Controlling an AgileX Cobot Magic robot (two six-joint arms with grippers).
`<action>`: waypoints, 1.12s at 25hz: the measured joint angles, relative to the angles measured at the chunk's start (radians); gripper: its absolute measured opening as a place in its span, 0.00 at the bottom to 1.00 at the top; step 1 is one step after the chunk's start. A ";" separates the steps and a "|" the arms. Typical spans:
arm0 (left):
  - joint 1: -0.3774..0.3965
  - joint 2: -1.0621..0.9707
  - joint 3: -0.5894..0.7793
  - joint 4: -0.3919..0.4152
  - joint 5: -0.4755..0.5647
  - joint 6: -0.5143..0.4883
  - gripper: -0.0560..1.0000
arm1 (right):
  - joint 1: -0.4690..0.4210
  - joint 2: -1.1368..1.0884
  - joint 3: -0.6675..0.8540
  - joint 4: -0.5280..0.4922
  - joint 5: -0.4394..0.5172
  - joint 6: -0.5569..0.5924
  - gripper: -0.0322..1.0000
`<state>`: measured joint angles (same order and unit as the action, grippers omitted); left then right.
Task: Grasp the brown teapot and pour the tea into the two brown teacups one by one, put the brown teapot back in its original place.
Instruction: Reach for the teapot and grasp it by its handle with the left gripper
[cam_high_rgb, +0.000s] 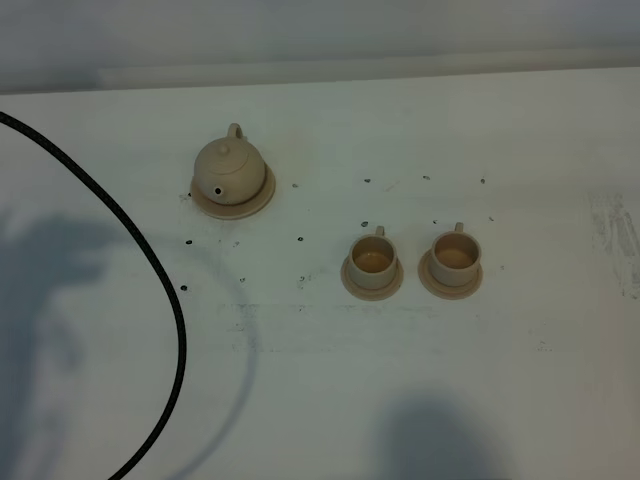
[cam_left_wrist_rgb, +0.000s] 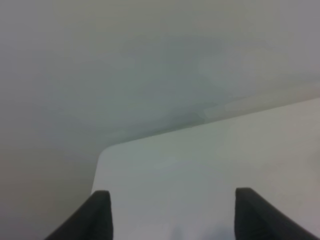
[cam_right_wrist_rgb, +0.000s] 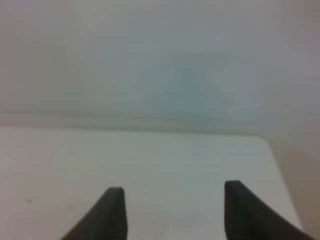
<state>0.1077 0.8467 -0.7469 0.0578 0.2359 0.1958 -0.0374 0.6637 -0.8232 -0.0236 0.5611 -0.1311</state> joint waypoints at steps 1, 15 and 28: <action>0.000 -0.003 0.000 0.000 0.005 -0.002 0.10 | 0.013 -0.021 -0.002 -0.070 0.041 0.044 0.48; 0.000 -0.095 -0.006 -0.020 0.017 -0.010 0.10 | 0.193 -0.416 -0.006 -0.249 0.416 0.246 0.47; 0.000 -0.096 -0.005 -0.026 0.017 -0.010 0.10 | 0.211 -0.663 0.290 -0.062 0.485 0.276 0.42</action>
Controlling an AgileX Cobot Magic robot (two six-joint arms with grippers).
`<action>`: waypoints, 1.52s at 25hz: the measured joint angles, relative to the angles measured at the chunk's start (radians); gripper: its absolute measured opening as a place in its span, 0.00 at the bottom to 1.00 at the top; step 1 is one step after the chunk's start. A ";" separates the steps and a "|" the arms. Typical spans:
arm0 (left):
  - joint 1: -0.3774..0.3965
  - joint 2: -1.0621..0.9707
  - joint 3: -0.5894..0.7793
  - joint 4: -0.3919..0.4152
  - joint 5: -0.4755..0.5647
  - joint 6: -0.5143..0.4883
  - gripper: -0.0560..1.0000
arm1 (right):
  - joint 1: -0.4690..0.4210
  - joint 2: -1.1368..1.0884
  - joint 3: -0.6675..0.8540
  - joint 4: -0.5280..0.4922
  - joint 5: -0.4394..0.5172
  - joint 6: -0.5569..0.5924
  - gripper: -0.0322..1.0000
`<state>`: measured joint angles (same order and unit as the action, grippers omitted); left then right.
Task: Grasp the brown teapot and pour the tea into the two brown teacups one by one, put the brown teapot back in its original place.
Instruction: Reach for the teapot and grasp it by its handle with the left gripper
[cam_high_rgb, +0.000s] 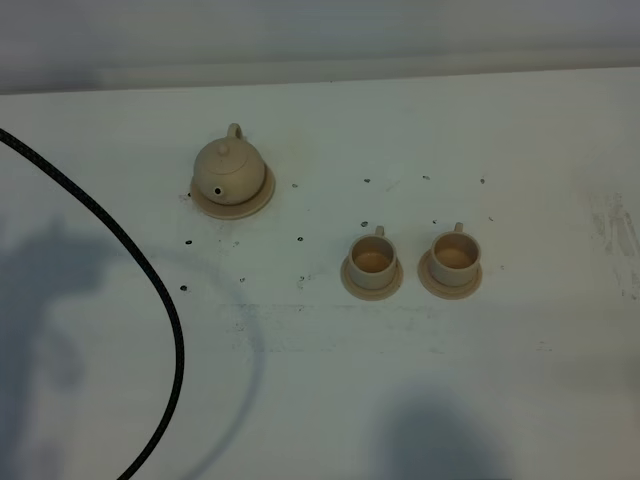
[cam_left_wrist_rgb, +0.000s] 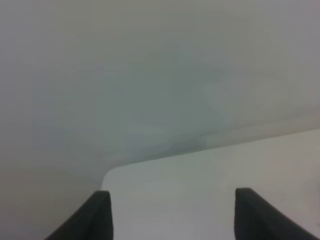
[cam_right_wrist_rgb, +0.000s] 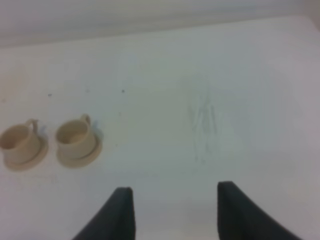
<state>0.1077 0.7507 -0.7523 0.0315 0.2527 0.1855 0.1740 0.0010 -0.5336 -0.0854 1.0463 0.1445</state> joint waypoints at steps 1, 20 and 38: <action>0.000 0.000 0.000 -0.003 -0.005 0.000 0.10 | 0.000 -0.004 0.004 0.000 0.019 0.000 0.42; -0.111 0.301 -0.001 -0.098 -0.031 0.092 0.10 | 0.000 -0.008 0.043 0.023 0.039 0.000 0.42; -0.111 0.503 -0.001 -0.098 -0.103 0.086 0.10 | -0.001 -0.008 0.043 0.023 0.034 0.000 0.42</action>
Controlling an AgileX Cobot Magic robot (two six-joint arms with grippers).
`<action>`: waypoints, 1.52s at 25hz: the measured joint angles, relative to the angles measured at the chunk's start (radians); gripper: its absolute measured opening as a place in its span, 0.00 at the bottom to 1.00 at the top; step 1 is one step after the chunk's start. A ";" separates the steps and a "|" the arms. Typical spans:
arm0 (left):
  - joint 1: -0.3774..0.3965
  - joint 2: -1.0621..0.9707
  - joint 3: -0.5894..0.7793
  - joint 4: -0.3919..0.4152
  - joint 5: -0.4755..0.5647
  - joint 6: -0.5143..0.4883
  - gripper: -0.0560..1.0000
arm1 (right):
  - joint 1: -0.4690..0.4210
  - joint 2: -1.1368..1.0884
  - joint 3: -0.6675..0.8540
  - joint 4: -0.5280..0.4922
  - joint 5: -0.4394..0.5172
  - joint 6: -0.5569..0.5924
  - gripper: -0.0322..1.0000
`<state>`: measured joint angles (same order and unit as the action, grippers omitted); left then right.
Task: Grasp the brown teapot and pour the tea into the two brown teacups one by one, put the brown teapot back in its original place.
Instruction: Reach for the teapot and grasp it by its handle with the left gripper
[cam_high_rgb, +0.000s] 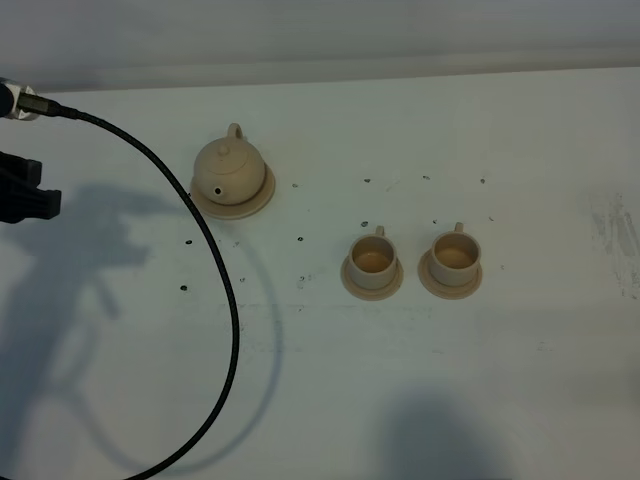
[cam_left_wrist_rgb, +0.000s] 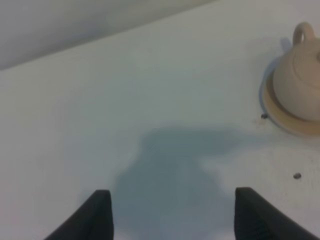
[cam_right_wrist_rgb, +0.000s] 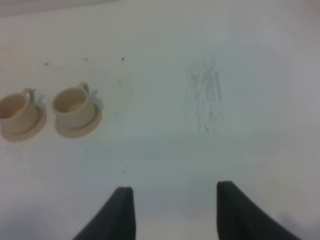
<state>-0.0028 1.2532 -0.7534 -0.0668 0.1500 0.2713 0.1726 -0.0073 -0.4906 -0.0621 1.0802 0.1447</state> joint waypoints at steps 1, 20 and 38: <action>0.000 0.000 0.000 0.000 0.000 0.000 0.10 | -0.007 0.000 0.001 0.000 0.000 0.000 0.42; -0.088 0.000 0.000 -0.008 -0.001 -0.041 0.10 | -0.081 0.000 0.001 0.000 -0.002 0.001 0.41; -0.193 0.118 -0.005 -0.036 -0.084 -0.089 0.10 | -0.081 0.000 0.001 0.000 -0.004 0.001 0.41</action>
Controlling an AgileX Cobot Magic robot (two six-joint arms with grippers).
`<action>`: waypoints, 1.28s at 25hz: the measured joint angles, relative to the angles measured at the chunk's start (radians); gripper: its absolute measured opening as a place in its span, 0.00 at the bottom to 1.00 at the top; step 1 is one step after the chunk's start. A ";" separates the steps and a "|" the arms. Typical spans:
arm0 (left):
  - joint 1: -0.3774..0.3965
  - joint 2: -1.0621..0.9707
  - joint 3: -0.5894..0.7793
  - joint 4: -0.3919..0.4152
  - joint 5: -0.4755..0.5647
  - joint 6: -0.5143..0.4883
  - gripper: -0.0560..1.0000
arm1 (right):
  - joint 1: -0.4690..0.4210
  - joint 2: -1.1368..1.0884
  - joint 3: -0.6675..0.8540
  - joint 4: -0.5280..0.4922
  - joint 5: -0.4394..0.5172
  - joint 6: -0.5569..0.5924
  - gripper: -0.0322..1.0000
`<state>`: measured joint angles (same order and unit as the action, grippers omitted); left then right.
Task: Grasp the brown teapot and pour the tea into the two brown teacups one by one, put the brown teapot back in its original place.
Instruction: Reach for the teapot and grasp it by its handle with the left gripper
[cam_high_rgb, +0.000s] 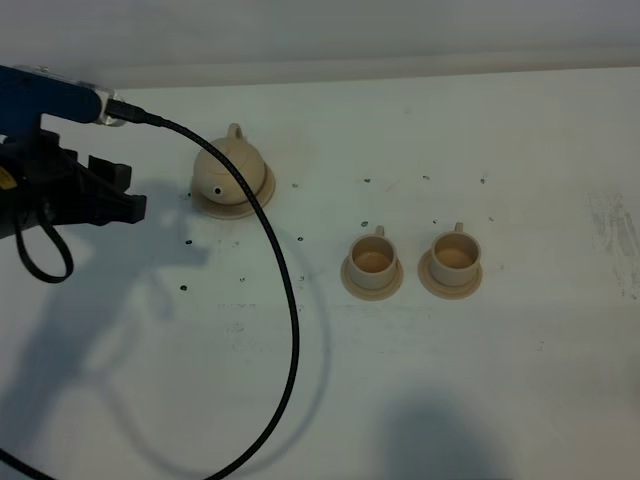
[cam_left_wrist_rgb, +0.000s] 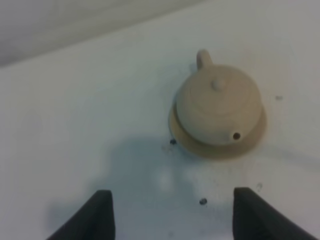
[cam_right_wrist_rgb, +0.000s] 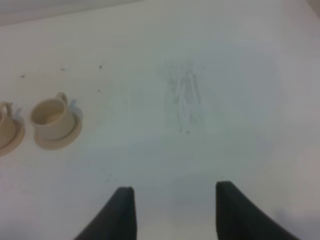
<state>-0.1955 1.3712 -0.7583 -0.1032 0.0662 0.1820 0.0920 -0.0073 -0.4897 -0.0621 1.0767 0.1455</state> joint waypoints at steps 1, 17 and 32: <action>0.000 0.018 -0.006 0.000 0.000 -0.003 0.10 | 0.000 0.000 0.000 0.000 0.000 0.000 0.41; 0.000 0.258 -0.312 0.128 0.091 -0.008 0.09 | 0.000 0.000 0.000 0.000 -0.001 0.000 0.41; 0.000 0.515 -0.595 0.127 0.131 -0.256 0.09 | 0.000 0.000 0.000 0.000 -0.002 0.000 0.41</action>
<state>-0.1955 1.8860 -1.3529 0.0241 0.1971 -0.0743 0.0920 -0.0073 -0.4897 -0.0621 1.0749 0.1455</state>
